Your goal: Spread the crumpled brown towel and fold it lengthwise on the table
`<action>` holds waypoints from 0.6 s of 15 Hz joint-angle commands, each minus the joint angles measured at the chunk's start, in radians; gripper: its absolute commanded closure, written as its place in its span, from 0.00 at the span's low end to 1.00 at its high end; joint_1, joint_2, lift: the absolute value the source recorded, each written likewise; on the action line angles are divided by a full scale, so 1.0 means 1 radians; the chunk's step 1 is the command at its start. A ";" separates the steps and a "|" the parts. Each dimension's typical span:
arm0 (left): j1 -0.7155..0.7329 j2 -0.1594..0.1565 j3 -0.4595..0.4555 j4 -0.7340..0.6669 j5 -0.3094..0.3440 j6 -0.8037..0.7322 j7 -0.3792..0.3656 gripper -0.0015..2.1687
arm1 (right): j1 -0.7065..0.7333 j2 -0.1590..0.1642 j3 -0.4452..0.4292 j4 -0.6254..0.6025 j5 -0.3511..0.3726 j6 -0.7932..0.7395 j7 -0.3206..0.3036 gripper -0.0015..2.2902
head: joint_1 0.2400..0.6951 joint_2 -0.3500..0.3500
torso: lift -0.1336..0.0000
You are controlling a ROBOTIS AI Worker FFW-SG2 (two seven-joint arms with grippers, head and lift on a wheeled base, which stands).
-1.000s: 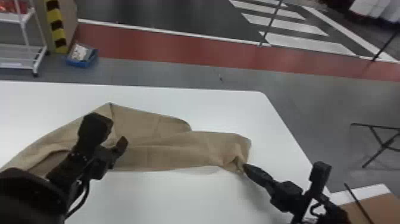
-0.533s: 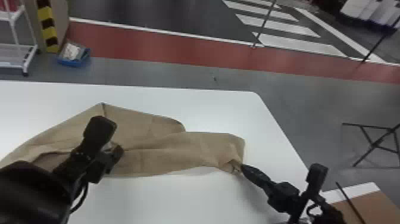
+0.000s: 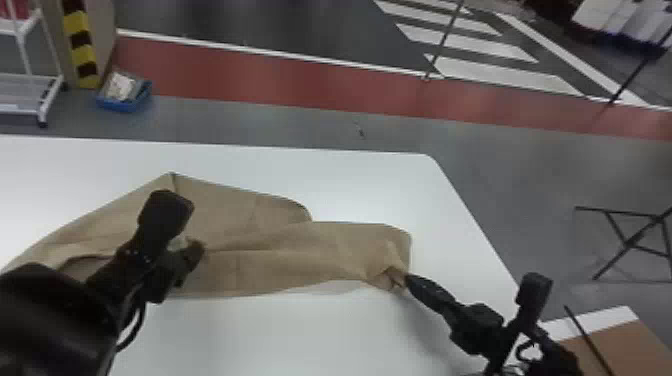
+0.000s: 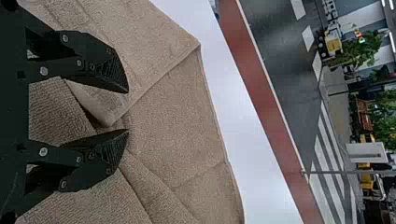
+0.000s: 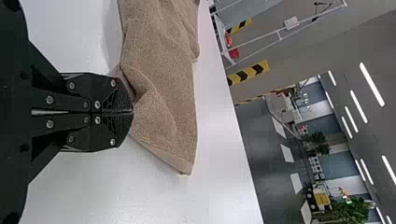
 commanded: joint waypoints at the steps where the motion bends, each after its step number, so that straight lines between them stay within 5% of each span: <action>1: -0.009 -0.001 -0.003 0.009 0.000 0.000 0.000 0.33 | 0.000 0.000 -0.002 0.000 0.000 -0.002 0.000 0.53 | 1.00 0.00 | 0.08; 9: -0.024 -0.003 0.007 0.020 0.000 0.052 -0.006 0.37 | 0.000 0.000 -0.009 0.000 -0.011 -0.002 0.003 0.53 | 1.00 0.00 | 0.08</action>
